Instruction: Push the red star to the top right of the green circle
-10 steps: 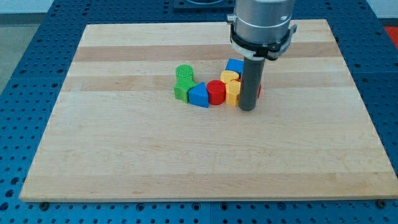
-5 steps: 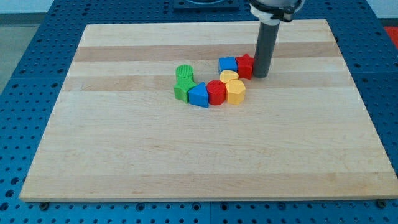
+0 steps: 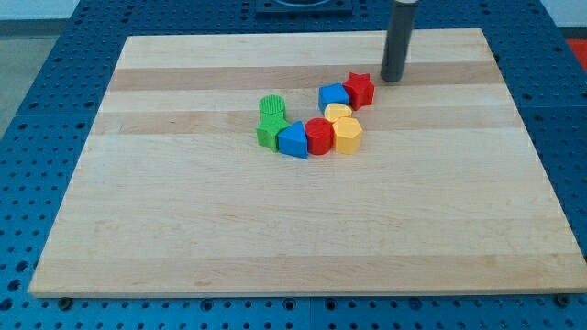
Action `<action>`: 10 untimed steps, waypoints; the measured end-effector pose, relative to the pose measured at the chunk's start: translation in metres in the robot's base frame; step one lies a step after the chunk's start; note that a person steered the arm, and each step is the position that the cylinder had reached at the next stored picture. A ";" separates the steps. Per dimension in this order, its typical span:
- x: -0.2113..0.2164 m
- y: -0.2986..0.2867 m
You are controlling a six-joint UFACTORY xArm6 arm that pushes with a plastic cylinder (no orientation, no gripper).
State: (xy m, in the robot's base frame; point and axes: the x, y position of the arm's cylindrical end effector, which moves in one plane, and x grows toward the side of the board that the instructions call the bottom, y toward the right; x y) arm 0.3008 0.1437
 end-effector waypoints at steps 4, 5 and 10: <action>0.052 -0.039; 0.040 -0.047; -0.036 -0.094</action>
